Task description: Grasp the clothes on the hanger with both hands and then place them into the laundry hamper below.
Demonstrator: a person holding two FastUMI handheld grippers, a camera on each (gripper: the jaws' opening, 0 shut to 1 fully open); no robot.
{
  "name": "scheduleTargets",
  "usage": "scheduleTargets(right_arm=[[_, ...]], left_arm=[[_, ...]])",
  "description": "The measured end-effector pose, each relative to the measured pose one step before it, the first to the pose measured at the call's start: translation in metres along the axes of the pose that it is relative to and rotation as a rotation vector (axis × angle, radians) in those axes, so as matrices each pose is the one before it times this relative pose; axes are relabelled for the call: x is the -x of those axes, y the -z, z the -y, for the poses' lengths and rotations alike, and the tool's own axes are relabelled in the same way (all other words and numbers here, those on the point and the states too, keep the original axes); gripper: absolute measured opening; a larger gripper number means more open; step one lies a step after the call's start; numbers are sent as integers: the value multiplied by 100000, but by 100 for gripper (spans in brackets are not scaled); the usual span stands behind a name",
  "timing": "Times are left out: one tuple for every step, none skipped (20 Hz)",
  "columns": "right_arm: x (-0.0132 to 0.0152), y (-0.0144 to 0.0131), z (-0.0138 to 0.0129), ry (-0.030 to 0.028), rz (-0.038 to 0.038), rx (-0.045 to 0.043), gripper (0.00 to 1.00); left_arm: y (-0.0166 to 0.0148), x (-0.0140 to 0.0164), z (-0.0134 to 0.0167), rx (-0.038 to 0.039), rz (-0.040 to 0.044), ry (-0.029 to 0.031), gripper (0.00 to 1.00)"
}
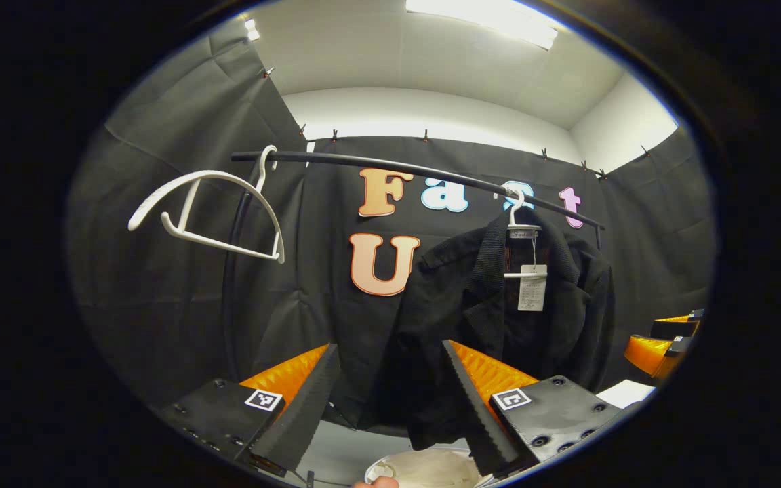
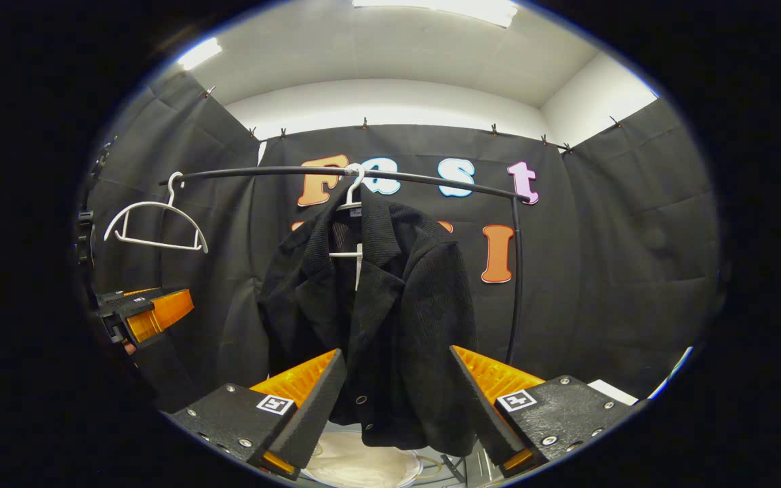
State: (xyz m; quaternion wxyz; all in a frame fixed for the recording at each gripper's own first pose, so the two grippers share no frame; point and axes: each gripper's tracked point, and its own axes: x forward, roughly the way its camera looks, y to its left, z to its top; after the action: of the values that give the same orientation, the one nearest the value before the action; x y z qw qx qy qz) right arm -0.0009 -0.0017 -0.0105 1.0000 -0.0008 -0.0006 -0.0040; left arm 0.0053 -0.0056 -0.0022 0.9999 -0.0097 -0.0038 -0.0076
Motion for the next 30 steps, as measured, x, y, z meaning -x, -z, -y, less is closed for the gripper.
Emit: scheduleTargets(right_arm=[[36,41,109,218,264,261,93],[23,-116,91,465,497,167,93],[-5,18,73,328,199,156,93],[-37,16,73,138,-51,-29,93],[-14,91,-140,-179,-87,-106,93],[-73,100,-67,0,-31,-65,93],[-3,39,-93,61,-57,-188,93],[-93,156,-159,-205,-226,-264,93],[-1,278,-53,-76,-624,-329,93],[-66,308,-237,-415,-620,-464,93],[-234,202,-290,-425,-773,-731,93],[-342,238,-350,-740,-513,-750,93],[-579,52,-276,-279,-159,-633,93],[-793,109,-231,2,-95,-805,93],[-1107,112,-376,624,142,-1322,93],[-1173,231,-302,1575,-73,-1428,93],[-1532,139,-357,2102,225,-995,93],[-1352,332,-476,1427,-218,-446,93],[-1580,439,-707,863,-127,-388,93],[-1510,367,-796,92,-83,-216,93],[-1475,405,-551,849,-399,202,93],[-1426,591,-488,581,-715,56,93],[-1262,533,-815,-791,-638,-630,93],[-1088,313,-715,-973,-341,-352,93],[-983,438,-189,1166,-366,895,93],[-897,366,370,2309,-346,1691,94],[-1048,271,838,2848,-442,1682,93],[-972,426,925,3070,-634,1634,93],[-937,394,1079,3157,-372,1511,93],[-847,370,996,2690,-69,1575,94]], left_arm=[[-43,-120,54,164,169,211,100],[-114,-13,99,114,460,95,96],[-137,-82,124,84,303,406,100],[-101,-56,165,-107,269,375,96],[0,-49,71,-323,56,261,100],[8,-56,12,-251,94,155,100],[19,56,-64,-246,-5,-53,100],[83,-110,-42,-179,-226,-218,93],[129,31,-140,-89,-388,-268,93],[117,16,-52,-19,-337,-218,93],[171,-50,-201,-60,-922,-508,93],[158,83,-256,-49,-455,-266,94],[-18,57,-325,-340,269,-437,95],[-63,-63,-451,-686,419,-913,96],[36,-49,-442,-580,214,-1071,96],[311,-28,-352,73,-383,-633,97],[175,-6,-224,527,-354,-175,95],[252,-38,-203,575,-664,-195,93],[263,-2,-295,677,-601,62,93],[211,-127,-356,568,-507,161,96],[119,-91,-385,209,-148,-104,100],[-21,-131,-478,-33,310,-254,100],[-151,-193,-414,-365,628,-118,100],[-96,-46,-431,-657,698,-403,93],[-186,-83,-562,-600,937,-633,96],[-191,-122,-535,-186,755,-389,95],[-132,-119,-321,167,478,103,94],[31,-52,-204,27,161,489,93],[20,-137,-168,-336,-31,477,93],[71,-277,-177,-469,57,221,93]])
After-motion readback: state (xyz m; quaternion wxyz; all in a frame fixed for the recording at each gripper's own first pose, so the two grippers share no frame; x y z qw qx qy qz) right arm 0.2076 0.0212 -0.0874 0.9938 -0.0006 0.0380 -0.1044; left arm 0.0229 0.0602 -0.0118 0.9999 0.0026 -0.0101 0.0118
